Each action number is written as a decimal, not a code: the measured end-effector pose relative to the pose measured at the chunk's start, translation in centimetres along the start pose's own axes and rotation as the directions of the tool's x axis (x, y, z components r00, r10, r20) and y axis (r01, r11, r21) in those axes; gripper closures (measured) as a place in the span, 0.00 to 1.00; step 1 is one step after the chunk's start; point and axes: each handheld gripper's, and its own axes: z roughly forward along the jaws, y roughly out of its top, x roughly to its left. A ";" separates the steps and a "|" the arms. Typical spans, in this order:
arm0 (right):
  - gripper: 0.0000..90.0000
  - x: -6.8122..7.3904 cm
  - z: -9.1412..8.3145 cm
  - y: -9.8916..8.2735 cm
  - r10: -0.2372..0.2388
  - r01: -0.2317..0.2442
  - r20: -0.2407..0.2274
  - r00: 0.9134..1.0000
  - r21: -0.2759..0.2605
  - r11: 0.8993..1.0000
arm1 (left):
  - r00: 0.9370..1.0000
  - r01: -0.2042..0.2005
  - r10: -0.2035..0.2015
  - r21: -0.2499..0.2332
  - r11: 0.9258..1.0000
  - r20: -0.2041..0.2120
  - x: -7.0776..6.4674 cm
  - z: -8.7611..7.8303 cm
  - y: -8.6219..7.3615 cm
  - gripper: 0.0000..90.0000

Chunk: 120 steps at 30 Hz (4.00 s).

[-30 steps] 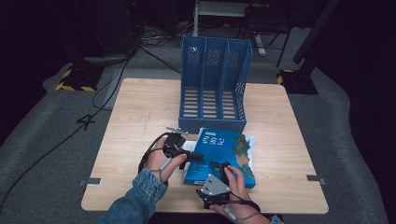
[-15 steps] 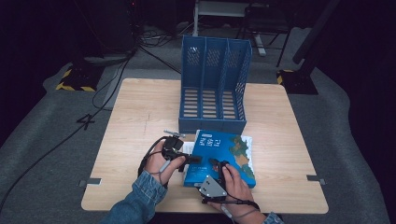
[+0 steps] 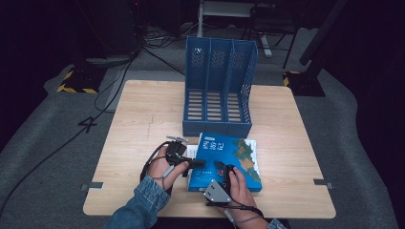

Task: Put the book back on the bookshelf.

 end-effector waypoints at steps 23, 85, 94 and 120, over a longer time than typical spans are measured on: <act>0.05 -1.4 2.1 0.2 0.052 -0.052 -0.007 0.999 0.036 0.998 | 0.999 -0.006 -0.001 -0.122 0.993 -0.052 0.6 1.2 -0.7 0.89; 0.68 -12.4 0.1 5.9 0.130 -0.099 -0.207 0.970 0.154 0.983 | 0.784 -0.240 0.172 -0.036 0.970 -0.597 11.7 -5.6 -4.4 0.32; 0.68 -15.3 -1.8 6.6 0.273 -0.248 -0.226 0.935 0.134 0.959 | 0.783 -0.243 0.180 -0.027 0.970 -0.595 11.9 -5.4 -4.1 0.28; 0.68 -23.0 -6.5 6.9 0.550 -0.552 -0.236 0.801 0.065 0.832 | 0.786 -0.241 0.179 -0.028 0.970 -0.592 12.0 -5.2 -3.8 0.26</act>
